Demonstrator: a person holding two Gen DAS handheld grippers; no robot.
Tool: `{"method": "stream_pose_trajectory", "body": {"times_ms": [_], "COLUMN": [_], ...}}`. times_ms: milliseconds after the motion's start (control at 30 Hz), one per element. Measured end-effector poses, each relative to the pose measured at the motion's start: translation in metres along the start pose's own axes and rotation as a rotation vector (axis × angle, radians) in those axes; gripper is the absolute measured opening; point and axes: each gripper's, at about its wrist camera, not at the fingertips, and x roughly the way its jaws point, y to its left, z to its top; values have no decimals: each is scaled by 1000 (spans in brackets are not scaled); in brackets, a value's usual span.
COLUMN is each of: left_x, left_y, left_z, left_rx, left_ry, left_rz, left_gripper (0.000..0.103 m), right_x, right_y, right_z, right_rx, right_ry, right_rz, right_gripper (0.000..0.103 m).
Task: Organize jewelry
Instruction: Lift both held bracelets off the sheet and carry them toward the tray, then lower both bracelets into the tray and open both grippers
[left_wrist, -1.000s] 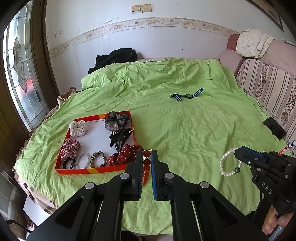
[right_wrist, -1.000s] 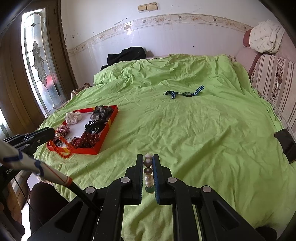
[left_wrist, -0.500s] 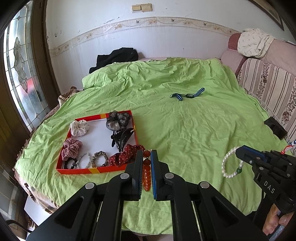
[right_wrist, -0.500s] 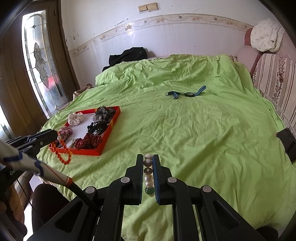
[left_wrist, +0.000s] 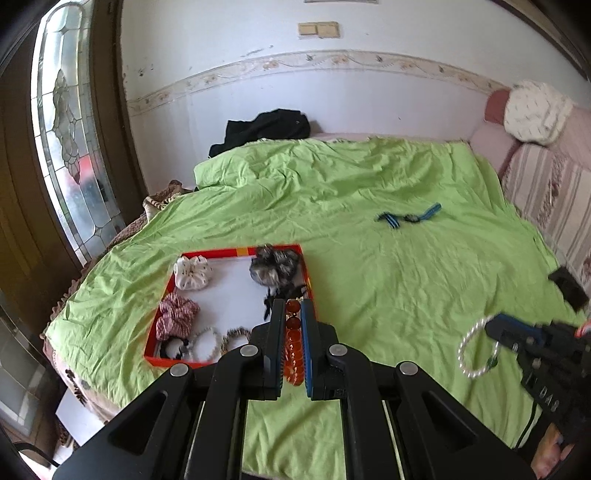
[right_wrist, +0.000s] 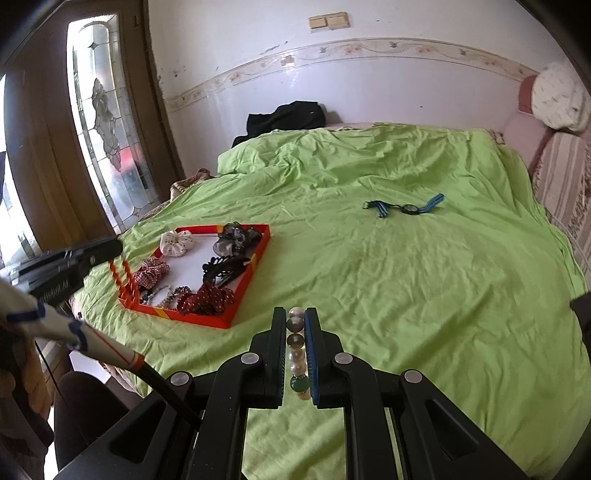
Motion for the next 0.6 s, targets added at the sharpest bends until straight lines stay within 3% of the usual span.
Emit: {"method": "stream_pose_trajectory", "body": {"times_ms": [333, 600], "left_x": [41, 72], "left_y": [33, 55], "left_z": [42, 47], "left_rx": [-47, -23], "left_ry": [-84, -87], "left_rz": [-52, -54], "left_gripper": [8, 8], "right_x": [45, 73], "right_y": [17, 43], "right_z": [26, 44], "right_rx": [-6, -52], "right_ry": [48, 69], "right_rz": [-12, -17], "right_gripper": [11, 11]}}
